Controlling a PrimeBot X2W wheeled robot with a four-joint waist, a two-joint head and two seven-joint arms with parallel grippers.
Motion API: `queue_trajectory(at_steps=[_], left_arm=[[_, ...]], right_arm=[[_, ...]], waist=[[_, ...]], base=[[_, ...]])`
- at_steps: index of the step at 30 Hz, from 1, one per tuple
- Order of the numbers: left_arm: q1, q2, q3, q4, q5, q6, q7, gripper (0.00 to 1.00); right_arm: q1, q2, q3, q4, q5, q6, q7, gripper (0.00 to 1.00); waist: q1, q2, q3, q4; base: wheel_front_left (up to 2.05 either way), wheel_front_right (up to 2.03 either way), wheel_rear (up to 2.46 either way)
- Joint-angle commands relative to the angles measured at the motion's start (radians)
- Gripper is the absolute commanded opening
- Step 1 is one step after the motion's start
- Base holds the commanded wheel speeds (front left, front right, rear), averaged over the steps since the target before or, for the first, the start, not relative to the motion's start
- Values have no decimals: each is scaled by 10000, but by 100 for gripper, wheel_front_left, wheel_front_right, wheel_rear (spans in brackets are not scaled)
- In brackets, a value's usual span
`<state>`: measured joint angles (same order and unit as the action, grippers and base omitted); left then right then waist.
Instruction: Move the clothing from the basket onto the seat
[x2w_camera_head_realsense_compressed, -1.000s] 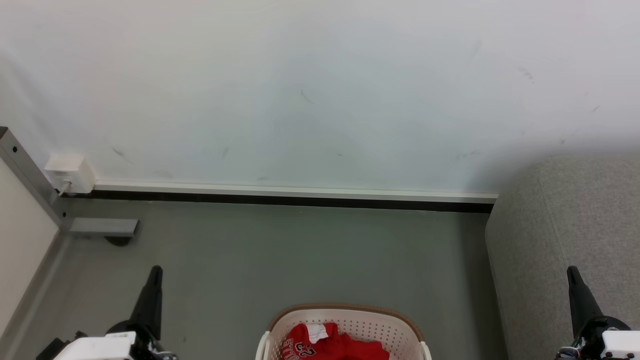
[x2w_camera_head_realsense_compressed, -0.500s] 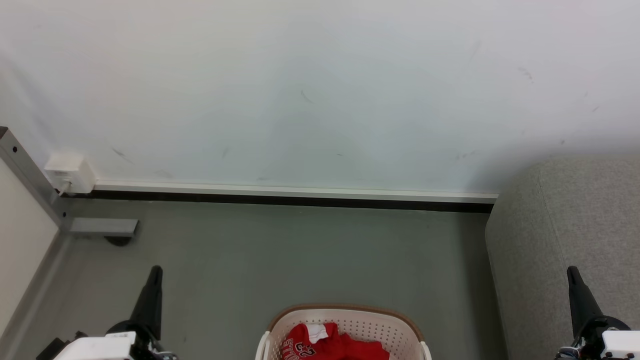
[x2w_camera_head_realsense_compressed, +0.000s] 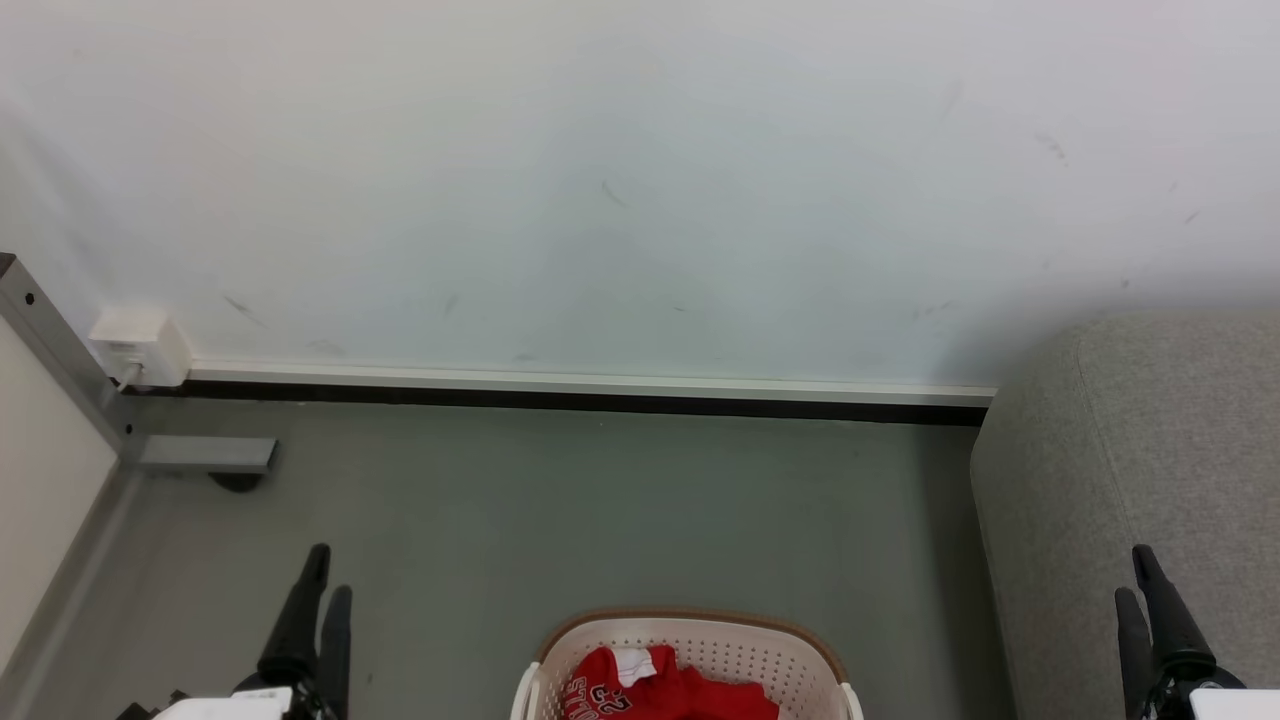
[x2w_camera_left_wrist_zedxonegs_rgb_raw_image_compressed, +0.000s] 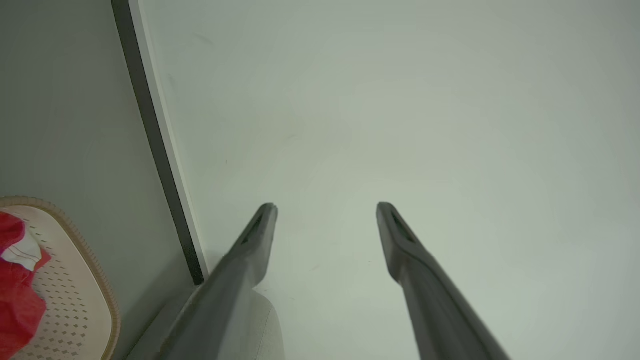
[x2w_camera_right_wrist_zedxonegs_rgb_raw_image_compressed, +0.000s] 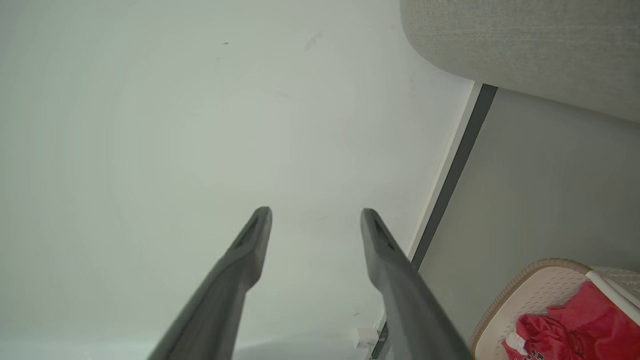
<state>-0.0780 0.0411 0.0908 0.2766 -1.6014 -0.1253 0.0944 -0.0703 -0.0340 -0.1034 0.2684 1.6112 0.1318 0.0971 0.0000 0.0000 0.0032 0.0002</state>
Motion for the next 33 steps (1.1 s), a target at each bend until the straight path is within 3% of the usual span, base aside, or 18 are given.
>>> queue_trajectory(at_steps=[1,8,15,22,33], left_arm=[[-183,33,-81,-171,89,-21,-116,100],[-217,41,-391,-129,439,12,-455,100],[-268,48,-705,-200,1450,257,-771,100],[-302,54,-1096,-227,2764,636,-1018,100],[-426,64,-1937,-113,5701,1237,-1448,100]], right_arm=[[-72,-96,35,-229,-114,-1,-113,100],[86,-226,206,-341,-847,-2,-480,100],[232,-224,233,-643,-2536,-3,-794,100],[360,-281,436,-953,-4324,-4,-1045,100],[473,-603,867,-1022,-7227,-6,-1469,100]], waist=[[1,0,0,1],[1,0,-1,-22],[0,0,-8,-52],[0,0,-11,-75],[0,0,-31,-99]], base=[[0,0,0],[0,0,0],[0,0,0],[0,0,0],[0,0,0]])
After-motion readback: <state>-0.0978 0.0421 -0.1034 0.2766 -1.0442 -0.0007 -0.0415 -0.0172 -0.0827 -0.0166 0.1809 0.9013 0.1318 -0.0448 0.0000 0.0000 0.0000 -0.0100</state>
